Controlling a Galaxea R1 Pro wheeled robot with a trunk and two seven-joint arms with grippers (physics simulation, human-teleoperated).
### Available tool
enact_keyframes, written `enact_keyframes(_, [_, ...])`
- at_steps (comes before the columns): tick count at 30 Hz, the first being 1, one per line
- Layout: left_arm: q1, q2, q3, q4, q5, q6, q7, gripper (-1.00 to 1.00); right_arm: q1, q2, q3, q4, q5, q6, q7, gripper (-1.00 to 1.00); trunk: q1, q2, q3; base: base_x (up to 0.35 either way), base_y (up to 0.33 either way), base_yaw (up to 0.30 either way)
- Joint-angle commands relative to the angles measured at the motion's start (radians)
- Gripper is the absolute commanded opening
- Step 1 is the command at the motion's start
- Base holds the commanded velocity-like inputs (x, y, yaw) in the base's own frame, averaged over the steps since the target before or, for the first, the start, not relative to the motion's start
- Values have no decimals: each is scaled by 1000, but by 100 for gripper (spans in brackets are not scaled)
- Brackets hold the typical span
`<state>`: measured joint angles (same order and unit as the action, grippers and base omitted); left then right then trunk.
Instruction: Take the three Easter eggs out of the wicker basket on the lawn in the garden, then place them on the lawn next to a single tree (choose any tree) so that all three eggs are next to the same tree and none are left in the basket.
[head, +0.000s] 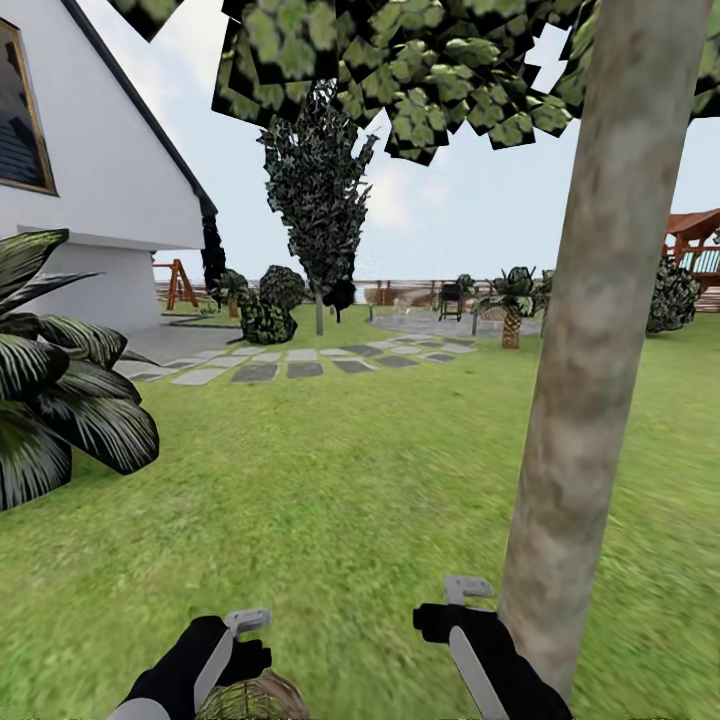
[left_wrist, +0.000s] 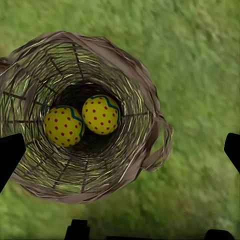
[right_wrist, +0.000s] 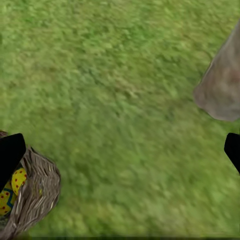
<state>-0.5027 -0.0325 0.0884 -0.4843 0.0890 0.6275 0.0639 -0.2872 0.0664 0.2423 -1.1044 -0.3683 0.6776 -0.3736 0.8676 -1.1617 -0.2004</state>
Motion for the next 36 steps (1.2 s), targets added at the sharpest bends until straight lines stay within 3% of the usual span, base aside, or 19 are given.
enact_keyframes(1, [0,-1,5,2,10,3,7,100,-4,0,2,-1,-20,25,-10,100,4,-8,-6,0,0,0])
enact_keyframes(9, [0,1,6,8,11,0,7,100,-18,-2,1,0,-49,116,-7,100,35,-64,-44,0,0,0])
enact_keyframes(23, [-5,12,6,-1,11,5,3,100,-21,-6,0,2,-52,128,-6,100,88,-162,-110,0,0,0])
enact_keyframes(27, [-55,30,7,-8,9,29,0,100,-21,-6,0,6,-52,127,-5,100,104,-190,-129,0,0,0])
enact_keyframes(34, [-127,102,12,-7,15,81,-4,100,-21,-10,-1,7,-52,126,-5,100,131,-239,-163,0,0,0])
enact_keyframes(36, [-146,111,12,-4,19,90,-4,100,-21,-11,-1,7,-52,126,-5,100,138,-253,-172,0,0,0])
